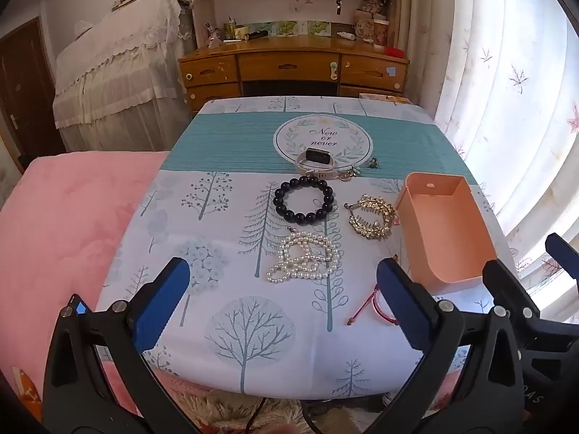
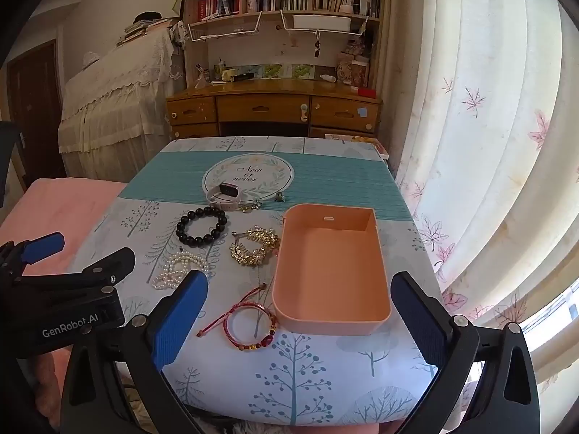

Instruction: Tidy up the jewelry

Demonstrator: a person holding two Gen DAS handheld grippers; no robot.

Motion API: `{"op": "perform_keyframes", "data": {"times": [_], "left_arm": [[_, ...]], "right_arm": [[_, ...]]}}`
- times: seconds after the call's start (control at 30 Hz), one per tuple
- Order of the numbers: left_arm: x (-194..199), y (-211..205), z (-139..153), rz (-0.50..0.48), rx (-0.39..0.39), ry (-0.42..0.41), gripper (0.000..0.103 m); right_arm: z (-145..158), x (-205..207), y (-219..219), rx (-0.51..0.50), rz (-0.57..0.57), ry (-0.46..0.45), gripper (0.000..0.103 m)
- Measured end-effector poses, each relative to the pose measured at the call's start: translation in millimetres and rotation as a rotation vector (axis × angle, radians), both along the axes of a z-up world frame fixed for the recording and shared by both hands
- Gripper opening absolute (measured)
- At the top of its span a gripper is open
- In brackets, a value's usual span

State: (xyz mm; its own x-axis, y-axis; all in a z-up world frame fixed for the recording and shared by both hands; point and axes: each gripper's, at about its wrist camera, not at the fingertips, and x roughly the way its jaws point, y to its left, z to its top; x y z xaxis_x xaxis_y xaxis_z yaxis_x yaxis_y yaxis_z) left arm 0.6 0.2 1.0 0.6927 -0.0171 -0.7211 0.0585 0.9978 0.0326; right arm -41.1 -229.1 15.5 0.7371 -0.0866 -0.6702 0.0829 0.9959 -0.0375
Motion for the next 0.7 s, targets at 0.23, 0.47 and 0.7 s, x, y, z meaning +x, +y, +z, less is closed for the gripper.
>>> {"op": "perform_keyframes", "data": {"times": [0.23,0.47,0.7], "left_arm": [[-2.8,-7.5,1.7,-0.011,0.000,-0.008,0.102],[-2.4,-3.8,2.4,-0.010,-0.015,-0.004,0.102],[-6.1,1.3,2.3,-0.008,-0.008,-0.010,0.102]], "right_arm": [[-1.3,0.0,-0.3,0.017,0.004,0.013,0.102],[-5.3,-2.6,0.7,0.017,0.006,0.015,0.102],[-1.0,-3.5,2.2,0.016,0.008,0.009,0.102]]}}
